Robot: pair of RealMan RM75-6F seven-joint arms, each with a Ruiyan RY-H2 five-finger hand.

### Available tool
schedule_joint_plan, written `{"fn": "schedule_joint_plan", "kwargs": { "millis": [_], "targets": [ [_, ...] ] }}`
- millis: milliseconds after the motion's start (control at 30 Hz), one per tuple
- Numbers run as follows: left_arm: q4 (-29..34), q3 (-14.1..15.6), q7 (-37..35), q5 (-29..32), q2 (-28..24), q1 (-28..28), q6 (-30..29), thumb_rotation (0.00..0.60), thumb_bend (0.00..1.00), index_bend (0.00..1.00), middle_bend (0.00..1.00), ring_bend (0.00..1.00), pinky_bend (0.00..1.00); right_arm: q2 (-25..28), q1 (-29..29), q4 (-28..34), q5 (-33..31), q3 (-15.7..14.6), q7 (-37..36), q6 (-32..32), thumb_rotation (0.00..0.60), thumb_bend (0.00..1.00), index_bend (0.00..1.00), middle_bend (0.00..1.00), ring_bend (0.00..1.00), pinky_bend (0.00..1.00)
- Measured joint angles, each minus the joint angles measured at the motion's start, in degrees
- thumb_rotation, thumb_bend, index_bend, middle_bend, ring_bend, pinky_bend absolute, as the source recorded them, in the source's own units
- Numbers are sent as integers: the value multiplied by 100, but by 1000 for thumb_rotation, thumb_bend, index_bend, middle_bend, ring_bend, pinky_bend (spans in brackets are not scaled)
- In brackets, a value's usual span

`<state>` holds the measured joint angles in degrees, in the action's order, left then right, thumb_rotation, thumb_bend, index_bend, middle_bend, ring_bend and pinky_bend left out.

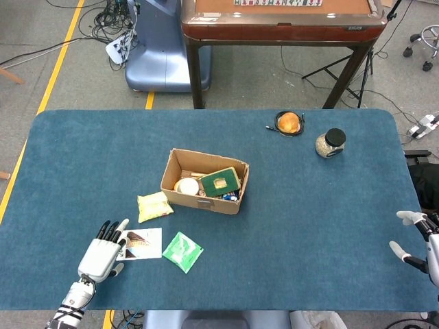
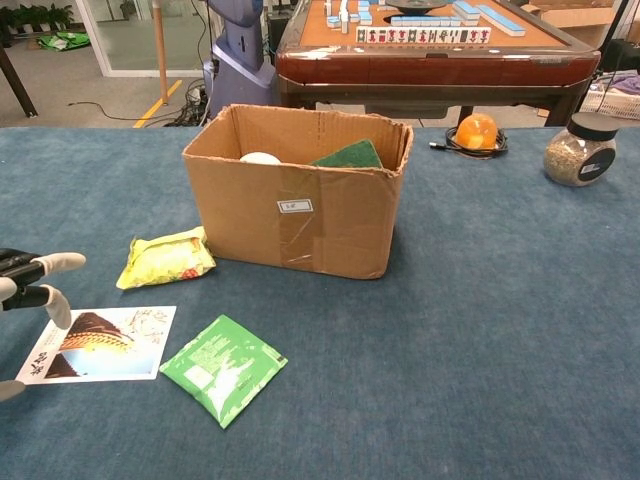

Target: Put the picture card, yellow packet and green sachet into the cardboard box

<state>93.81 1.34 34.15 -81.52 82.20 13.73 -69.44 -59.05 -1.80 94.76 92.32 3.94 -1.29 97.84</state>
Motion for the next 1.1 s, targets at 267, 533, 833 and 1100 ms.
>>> {"fn": "schedule_joint_plan", "kwargs": {
  "millis": [267,533,833,1100],
  "targets": [
    [-127,17,-19,16,95,1,-83,600,153,352,0,0,0,-7,-17,-6,22,5,2,14,600,49,389,480,359,416],
    [-261,-8,48,97,209,69,-49,600,154,357,0,0,0,-6,-28,-13,16,18,-13,16,600,49,389,480,359,416],
    [-346,-22,44,235,286,113,-2,600,153,360,0,0,0,-7,-38,-25,20,23,-25,12,600,49,389,480,359,416],
    [-393,-8,11,293,317,131,-4,600,153,363,0,0,0,-10,-40,-28,14,29,-28,-1,600,49,389,480,359,416]
  ]
}}
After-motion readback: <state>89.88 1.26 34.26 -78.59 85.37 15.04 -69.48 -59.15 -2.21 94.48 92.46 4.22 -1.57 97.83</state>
